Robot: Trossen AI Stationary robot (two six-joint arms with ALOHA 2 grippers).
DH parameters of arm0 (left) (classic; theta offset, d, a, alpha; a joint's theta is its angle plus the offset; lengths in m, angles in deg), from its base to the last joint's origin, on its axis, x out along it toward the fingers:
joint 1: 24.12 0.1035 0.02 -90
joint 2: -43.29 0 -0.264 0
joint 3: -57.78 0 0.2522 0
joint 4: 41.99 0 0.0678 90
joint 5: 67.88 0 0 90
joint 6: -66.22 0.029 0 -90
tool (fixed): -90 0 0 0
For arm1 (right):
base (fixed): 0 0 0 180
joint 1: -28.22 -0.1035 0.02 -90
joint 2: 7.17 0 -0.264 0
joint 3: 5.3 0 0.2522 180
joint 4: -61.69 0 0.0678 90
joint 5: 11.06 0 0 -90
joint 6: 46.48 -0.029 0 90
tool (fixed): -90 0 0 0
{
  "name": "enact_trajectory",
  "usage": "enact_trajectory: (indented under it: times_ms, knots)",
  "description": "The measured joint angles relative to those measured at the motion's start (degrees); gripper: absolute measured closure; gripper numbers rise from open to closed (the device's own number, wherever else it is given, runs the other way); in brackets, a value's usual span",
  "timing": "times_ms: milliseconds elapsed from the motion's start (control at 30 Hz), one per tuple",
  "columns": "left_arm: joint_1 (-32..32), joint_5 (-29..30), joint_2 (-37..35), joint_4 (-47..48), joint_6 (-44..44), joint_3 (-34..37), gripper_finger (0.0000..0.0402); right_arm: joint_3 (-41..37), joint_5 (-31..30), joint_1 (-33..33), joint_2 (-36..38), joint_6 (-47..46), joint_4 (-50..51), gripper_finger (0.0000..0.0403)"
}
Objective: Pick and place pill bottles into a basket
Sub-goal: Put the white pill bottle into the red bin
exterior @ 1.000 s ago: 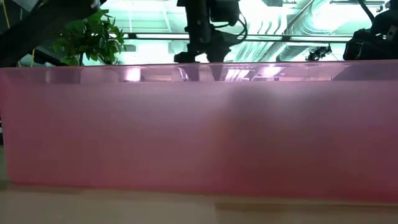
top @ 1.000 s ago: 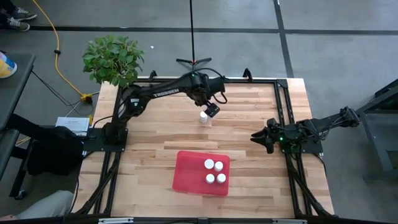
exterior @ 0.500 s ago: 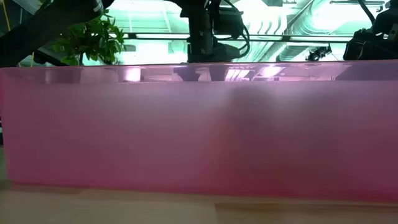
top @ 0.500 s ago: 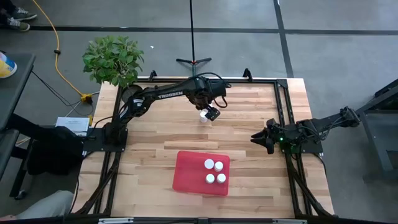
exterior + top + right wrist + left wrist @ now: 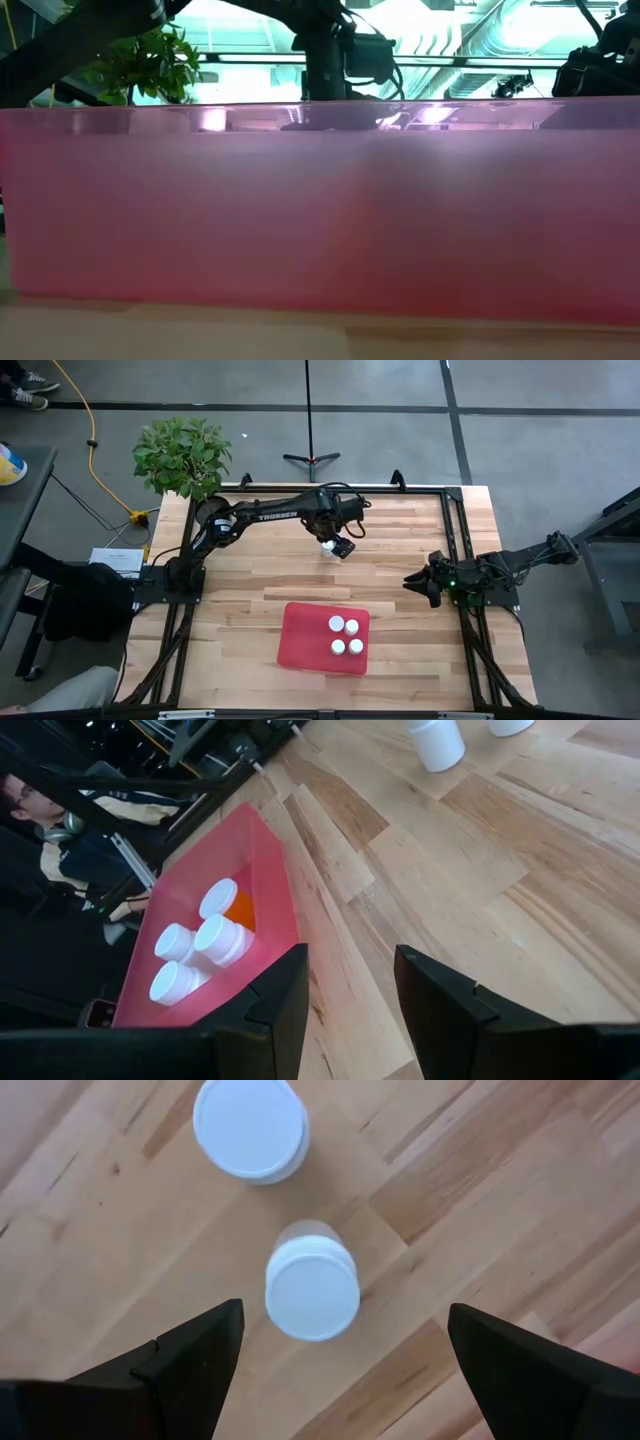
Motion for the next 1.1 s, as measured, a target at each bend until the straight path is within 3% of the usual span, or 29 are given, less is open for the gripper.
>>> enact_trajectory:
  times_ms: [1100]
  knots:
    - [1.1, -1.6, 0.0, -6.3, -1.1, 7.8, 0.0019, 0.0, -0.3, 0.0, 0.0, -0.1, 0.0, 0.0263]
